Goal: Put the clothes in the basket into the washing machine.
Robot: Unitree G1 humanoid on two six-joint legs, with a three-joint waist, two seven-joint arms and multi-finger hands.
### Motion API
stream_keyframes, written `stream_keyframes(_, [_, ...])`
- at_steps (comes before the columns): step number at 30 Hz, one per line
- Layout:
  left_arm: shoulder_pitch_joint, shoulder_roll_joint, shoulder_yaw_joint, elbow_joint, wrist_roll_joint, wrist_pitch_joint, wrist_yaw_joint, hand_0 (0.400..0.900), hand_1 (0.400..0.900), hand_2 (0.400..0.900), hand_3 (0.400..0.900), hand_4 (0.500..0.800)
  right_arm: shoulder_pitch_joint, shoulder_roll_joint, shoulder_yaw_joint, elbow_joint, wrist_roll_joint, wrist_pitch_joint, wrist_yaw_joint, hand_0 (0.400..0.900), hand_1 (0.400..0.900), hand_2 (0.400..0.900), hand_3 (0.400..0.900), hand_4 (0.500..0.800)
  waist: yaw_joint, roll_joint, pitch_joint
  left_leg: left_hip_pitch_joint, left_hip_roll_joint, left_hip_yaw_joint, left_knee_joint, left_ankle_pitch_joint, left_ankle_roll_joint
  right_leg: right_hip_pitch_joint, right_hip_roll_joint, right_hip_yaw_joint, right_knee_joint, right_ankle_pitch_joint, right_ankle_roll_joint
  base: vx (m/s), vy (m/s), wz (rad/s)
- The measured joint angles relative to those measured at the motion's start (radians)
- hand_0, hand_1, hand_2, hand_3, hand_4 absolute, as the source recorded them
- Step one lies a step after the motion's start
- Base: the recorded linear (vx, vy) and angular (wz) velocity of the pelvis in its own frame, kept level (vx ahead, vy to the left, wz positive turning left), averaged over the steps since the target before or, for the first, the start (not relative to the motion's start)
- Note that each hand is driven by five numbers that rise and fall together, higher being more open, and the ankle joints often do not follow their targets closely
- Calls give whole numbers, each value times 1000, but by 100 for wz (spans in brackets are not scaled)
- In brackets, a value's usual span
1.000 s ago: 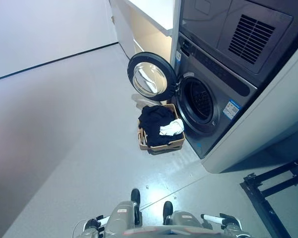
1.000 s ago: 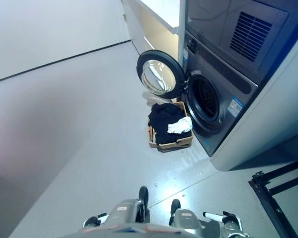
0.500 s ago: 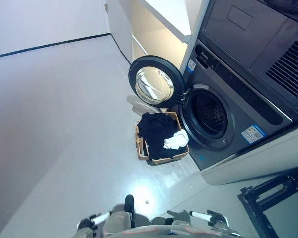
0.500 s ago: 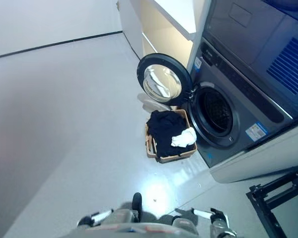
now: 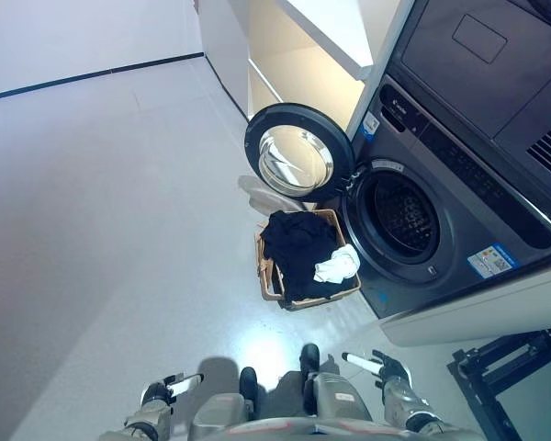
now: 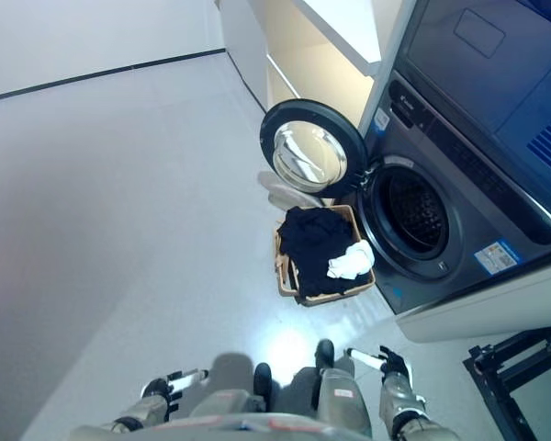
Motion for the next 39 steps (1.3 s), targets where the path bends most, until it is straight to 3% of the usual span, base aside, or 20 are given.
stream_keyframes(3, [20,-1,5,-2,8,-2,-1,900,900,900,900,800,22,2,0,-14,-2,1,-3,900,900,900,900,800,-12,-24,-3,29,-11,-22,-21,-12,-26,28,-14,1,-54,58,-11,342,-280,25])
stream_keyframes(5, [40,-4,10,0,9,-1,-3,900,900,900,900,800,34,1,3,-13,-4,2,-2,900,900,900,900,800,-27,-31,-11,55,-10,-51,-16,-32,-53,74,-17,-2,-71,139,-24,399,-345,36])
stream_keyframes(6, [48,-9,10,-2,9,-2,-4,900,900,900,900,800,40,-1,3,-9,-6,3,-2,900,900,900,900,800,-36,-25,-12,80,-1,-66,-19,-47,-73,98,-8,-1,-68,172,-37,379,-379,42])
stream_keyframes(7, [61,-17,11,-4,8,-3,-6,900,900,900,900,800,52,-3,4,-8,-8,4,0,900,900,900,900,800,-45,-10,-25,98,15,-84,-14,-66,-91,117,7,-10,-62,195,-72,335,-363,38])
stream_keyframes(8, [74,-27,11,-8,7,-4,-6,900,900,900,900,800,58,-6,4,-8,-8,7,-1,900,900,900,900,800,-46,8,-43,98,34,-90,3,-82,-105,130,24,-15,-68,179,-83,285,-354,34])
stream_keyframes(9, [82,-40,13,-9,7,-4,-7,900,900,900,900,800,59,-13,5,-11,-16,6,1,900,900,900,900,800,-47,27,-55,87,53,-96,49,-112,-118,148,42,-26,-78,175,-95,223,-341,35])
stream_keyframes(11, [72,-62,18,-6,5,-5,-13,900,900,900,900,800,44,-34,36,-17,-36,7,3,900,900,900,900,800,-44,43,-52,-12,62,-112,263,-177,-182,165,51,-42,-86,168,-128,130,-353,45])
stream_keyframes(13, [50,-89,23,-4,-1,-8,-14,900,900,900,900,800,27,-62,45,-35,-49,4,3,900,900,900,900,800,-42,52,-47,-149,57,-109,505,-177,-213,167,46,-60,-82,153,-150,124,-329,37])
stream_keyframes(15, [44,-104,32,-7,-17,-18,-17,900,900,900,900,800,10,-91,72,-42,-54,2,1,900,900,900,900,800,-46,59,-36,-193,77,-84,596,-176,-231,185,47,-89,-85,131,-189,130,-215,23])
stream_keyframes(19, [31,-108,30,-34,-21,-26,-23,900,900,900,900,800,-19,-137,71,-47,-55,1,-3,900,900,900,900,800,-43,75,9,-183,80,-56,342,-170,-228,193,46,-113,-85,119,-204,143,-79,6])
stream_keyframes(21, [28,-109,31,-30,-21,-22,-21,900,900,900,900,800,-41,-143,70,-47,-62,0,-4,900,900,900,900,800,-45,87,38,-154,74,-55,129,-102,-214,196,52,-118,-86,118,-201,156,-25,0])
stream_keyframes(23, [28,-108,31,-34,-22,-25,-21,900,900,900,900,800,-47,-146,71,-46,-73,1,-4,900,900,900,900,800,-35,102,66,-142,85,-60,30,-28,-225,210,68,-123,-88,109,-188,177,64,-16])
stream_keyframes(27, [36,-107,31,-51,-20,-25,-21,900,900,900,900,800,-33,-143,72,-48,-93,1,-2,900,900,900,900,800,-24,112,76,-117,83,-59,0,64,-192,227,75,-98,-91,97,-160,142,135,-17])
stream_keyframes(29, [42,-101,30,-53,-19,-25,-21,900,900,900,900,800,-26,-136,72,-47,-93,2,-1,900,900,900,900,800,-21,113,76,-107,79,-52,-1,111,-143,234,75,-79,-91,93,-139,106,166,-16])
stream_keyframes(35, [12,-42,29,-89,-21,-28,-10,900,900,900,900,800,-89,-104,119,-54,-92,6,-5,900,900,900,900,800,-19,85,88,-183,56,-26,-20,133,-88,141,53,-54,-82,112,-90,-27,110,-12])
stream_keyframes(39, [-61,9,20,-93,-33,-47,9,900,900,900,900,800,-211,-113,192,-129,-114,5,-18,900,900,900,900,800,-9,64,153,-285,64,-18,26,126,-95,38,58,-46,-49,119,-95,0,33,-9])
